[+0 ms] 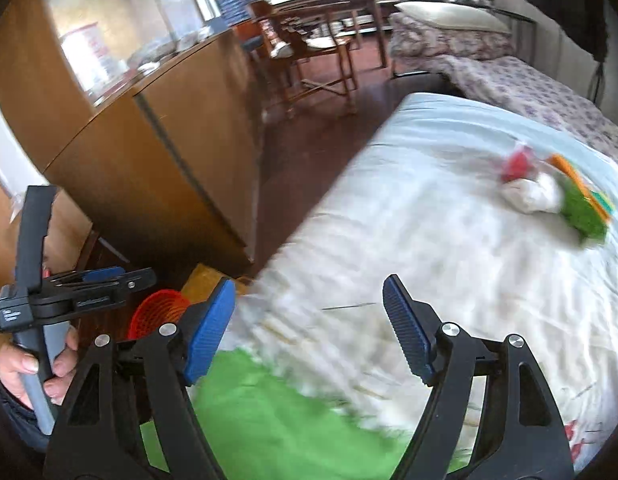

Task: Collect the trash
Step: 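Move both open tools back over the bed toward the remaining trash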

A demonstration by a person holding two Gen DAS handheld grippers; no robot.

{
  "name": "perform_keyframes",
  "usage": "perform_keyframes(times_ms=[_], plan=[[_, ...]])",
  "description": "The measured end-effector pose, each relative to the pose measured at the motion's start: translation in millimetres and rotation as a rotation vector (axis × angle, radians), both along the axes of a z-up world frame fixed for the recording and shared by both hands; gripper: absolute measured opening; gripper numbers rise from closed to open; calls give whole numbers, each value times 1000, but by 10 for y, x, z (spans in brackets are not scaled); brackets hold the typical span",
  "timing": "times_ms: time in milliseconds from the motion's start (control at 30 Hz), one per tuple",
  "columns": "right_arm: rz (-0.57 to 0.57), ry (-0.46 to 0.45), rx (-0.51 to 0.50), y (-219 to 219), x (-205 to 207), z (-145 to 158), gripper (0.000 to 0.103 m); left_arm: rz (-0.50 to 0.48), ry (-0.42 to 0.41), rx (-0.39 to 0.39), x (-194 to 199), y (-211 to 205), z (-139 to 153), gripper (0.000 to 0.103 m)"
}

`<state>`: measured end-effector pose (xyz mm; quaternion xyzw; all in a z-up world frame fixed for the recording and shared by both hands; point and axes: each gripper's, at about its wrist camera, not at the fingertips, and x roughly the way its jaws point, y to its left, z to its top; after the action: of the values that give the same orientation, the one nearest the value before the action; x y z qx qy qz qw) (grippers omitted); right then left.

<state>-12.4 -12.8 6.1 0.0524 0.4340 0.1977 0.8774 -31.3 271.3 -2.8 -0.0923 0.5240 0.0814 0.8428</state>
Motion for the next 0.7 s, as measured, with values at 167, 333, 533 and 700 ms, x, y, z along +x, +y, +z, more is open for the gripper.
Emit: perform_keyframes(times_ms=[167, 333, 533, 700], plan=[[-80, 4, 12, -437, 107, -33, 77, -74, -5, 15, 195, -445, 34, 76], [-142, -19, 2, -777, 225, -44, 77, -145, -4, 21, 385, -868, 33, 76], [-208, -16, -6, -1116, 385, -144, 77, -209, -2, 30, 598, -1265, -9, 77], [-247, -20, -22, -1326, 493, -200, 77, -246, 12, 31, 785, -1510, -87, 77]])
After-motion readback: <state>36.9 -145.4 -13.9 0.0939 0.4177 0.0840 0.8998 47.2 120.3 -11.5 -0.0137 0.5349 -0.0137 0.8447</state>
